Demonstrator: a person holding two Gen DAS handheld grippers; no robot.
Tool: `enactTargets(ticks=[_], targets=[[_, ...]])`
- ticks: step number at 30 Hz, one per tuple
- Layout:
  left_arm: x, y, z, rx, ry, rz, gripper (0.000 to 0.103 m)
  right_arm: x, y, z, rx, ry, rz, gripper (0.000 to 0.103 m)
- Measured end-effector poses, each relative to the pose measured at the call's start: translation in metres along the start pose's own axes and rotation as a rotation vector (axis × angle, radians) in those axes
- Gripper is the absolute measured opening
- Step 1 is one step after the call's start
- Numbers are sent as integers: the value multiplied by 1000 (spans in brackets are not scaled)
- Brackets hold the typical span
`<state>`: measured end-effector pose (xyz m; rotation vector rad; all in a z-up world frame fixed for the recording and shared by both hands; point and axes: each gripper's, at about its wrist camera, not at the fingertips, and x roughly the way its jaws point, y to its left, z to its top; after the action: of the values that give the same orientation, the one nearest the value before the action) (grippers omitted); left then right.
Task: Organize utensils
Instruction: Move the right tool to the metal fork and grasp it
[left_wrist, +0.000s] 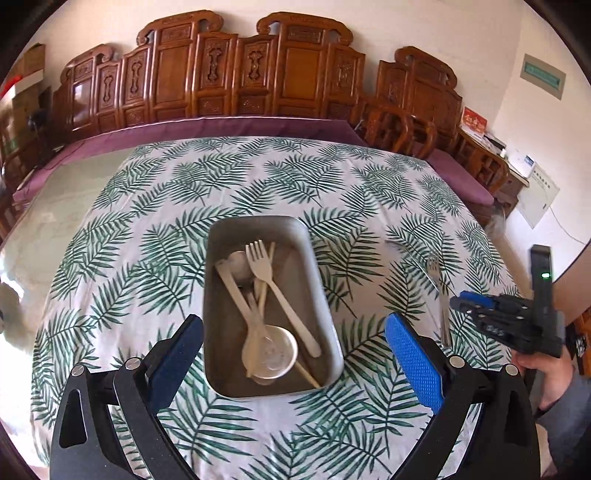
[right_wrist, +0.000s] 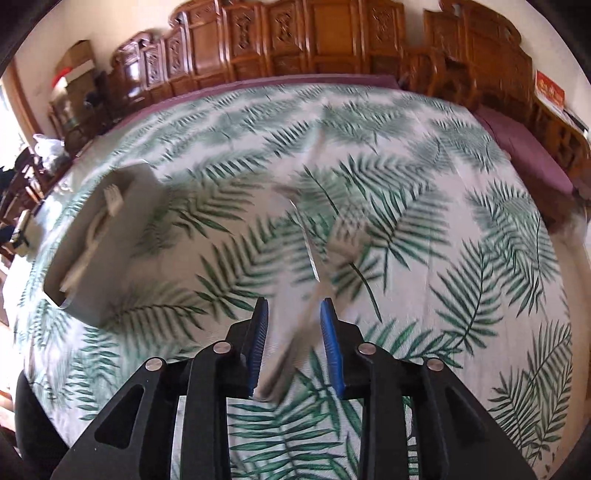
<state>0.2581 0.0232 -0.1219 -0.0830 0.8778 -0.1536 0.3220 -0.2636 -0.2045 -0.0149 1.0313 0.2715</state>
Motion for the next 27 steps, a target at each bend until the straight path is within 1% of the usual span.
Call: enactTargets(ticks=[4, 7, 10, 13, 15, 22, 27], targets=[[2, -7, -3, 6, 13, -3, 95, 20, -7, -1, 54, 32, -17, 32], [3, -10, -5, 6, 19, -5, 95, 30, -6, 3, 67, 44, -33, 32], [4, -13, -6, 8, 23, -9, 95, 35, 1, 6, 44, 48, -74, 32], [4, -16, -7, 12, 25, -12, 95, 37, 8, 8, -18, 67, -122, 30], [4, -18, -8, 14, 25, -15, 95, 36, 6, 7, -21, 77, -127, 30], [3, -27, -8, 34, 30, -21, 95, 28, -18, 0, 22, 102, -141, 17], [2, -34, -9, 45, 28, -25, 95, 26, -28, -2, 24, 107, -123, 14]])
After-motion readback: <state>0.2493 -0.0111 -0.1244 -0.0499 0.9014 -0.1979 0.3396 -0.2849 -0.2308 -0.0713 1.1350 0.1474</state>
